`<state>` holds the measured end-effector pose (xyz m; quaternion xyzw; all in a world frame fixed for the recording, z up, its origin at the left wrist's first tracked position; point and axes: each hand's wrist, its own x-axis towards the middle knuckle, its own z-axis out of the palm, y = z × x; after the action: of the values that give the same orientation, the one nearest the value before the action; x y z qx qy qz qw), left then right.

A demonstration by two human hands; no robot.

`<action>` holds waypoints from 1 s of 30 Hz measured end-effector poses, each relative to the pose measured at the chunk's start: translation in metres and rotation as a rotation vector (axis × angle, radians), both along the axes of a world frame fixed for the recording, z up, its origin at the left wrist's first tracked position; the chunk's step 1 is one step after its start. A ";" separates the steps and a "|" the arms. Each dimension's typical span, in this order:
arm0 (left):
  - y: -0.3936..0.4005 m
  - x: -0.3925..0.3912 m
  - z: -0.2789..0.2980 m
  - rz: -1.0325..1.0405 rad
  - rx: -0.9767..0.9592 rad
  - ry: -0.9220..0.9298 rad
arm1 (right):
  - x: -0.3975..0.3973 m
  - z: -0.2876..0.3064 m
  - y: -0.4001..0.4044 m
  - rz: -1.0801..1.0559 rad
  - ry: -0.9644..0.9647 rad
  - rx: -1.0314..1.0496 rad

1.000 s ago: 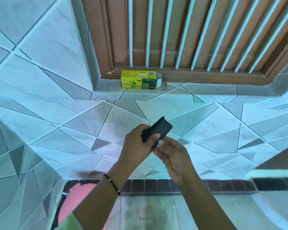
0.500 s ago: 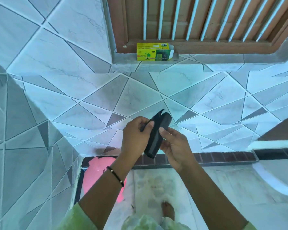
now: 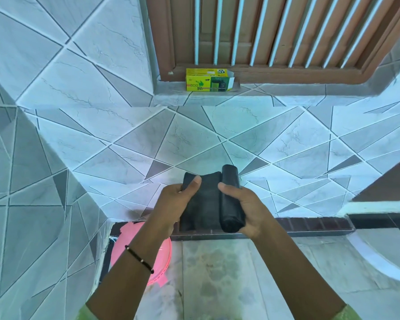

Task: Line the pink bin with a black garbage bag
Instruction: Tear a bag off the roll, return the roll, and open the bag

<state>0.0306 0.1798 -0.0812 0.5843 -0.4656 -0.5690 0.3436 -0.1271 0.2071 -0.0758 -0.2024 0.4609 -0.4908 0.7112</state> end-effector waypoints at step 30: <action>0.004 0.000 -0.004 0.225 -0.170 0.064 | -0.122 0.007 0.012 0.029 0.049 -0.036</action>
<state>0.0302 0.1839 -0.0847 0.5830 -0.4326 -0.5038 0.4682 -0.2496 0.2195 -0.0688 -0.2336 0.4664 -0.4836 0.7029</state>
